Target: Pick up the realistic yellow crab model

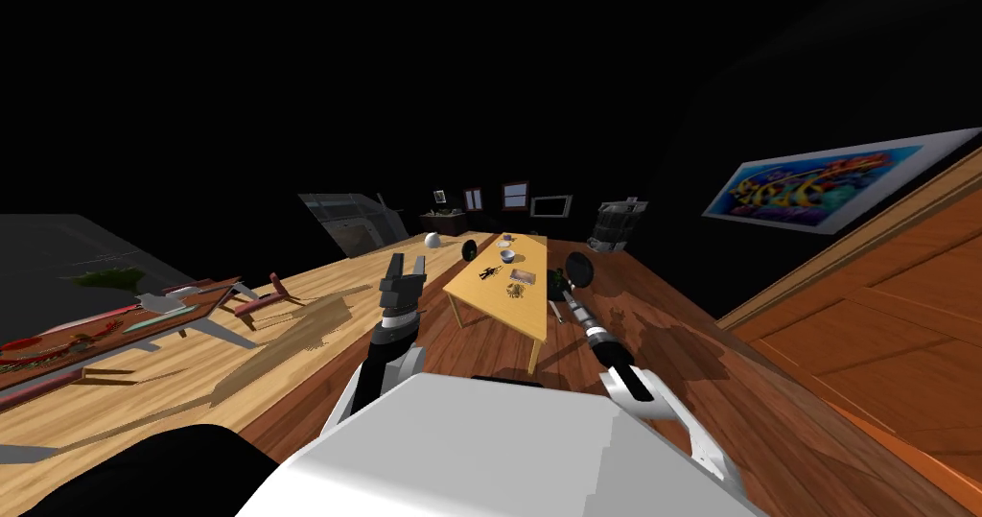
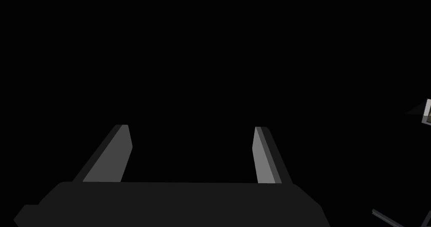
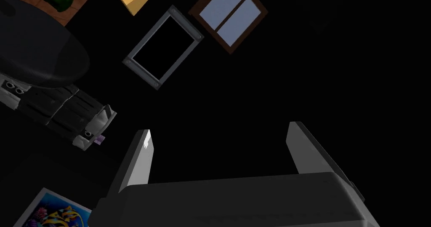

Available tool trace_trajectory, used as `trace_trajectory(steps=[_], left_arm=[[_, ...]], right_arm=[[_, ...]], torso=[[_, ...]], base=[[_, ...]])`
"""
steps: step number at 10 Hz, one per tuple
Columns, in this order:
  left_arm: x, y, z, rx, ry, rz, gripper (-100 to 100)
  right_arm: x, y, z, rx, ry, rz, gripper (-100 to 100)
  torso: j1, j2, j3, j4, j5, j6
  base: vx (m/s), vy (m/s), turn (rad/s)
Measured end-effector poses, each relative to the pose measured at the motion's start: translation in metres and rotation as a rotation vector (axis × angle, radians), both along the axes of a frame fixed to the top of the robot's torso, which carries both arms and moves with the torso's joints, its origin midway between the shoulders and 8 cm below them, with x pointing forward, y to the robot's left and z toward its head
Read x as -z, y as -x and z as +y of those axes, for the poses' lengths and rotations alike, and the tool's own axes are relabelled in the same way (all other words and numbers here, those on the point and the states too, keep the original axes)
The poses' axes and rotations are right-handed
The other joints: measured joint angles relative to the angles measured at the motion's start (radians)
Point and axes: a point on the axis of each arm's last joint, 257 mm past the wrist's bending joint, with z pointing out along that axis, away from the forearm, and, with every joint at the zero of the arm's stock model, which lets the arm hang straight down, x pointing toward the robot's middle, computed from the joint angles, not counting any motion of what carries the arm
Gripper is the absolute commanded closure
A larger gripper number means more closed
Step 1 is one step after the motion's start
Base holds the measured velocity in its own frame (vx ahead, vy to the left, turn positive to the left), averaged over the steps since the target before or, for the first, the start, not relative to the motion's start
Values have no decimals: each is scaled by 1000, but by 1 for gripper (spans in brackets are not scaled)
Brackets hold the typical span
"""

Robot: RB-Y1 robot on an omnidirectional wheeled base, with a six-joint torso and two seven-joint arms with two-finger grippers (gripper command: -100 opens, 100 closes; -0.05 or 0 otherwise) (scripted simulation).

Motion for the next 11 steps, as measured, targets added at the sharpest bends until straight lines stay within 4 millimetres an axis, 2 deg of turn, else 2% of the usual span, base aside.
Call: trace_trajectory(steps=[5,8,11], left_arm=[[0,0,0,0,0,0,0],[0,0,0,0,0,0,0],[0,0,0,0,0,0,0]], right_arm=[[68,7,-27,-2,195,185,-100],[94,13,-43,-8,274,257,-100],[127,25,-65,-27,393,352,-100]], torso=[[2,-2,-1,0,0,0],[1,-1,0,0,0,0],[4,-3,-2,-1,1,0]], base=[[21,72,103],[18,64,110],[52,114,130]])
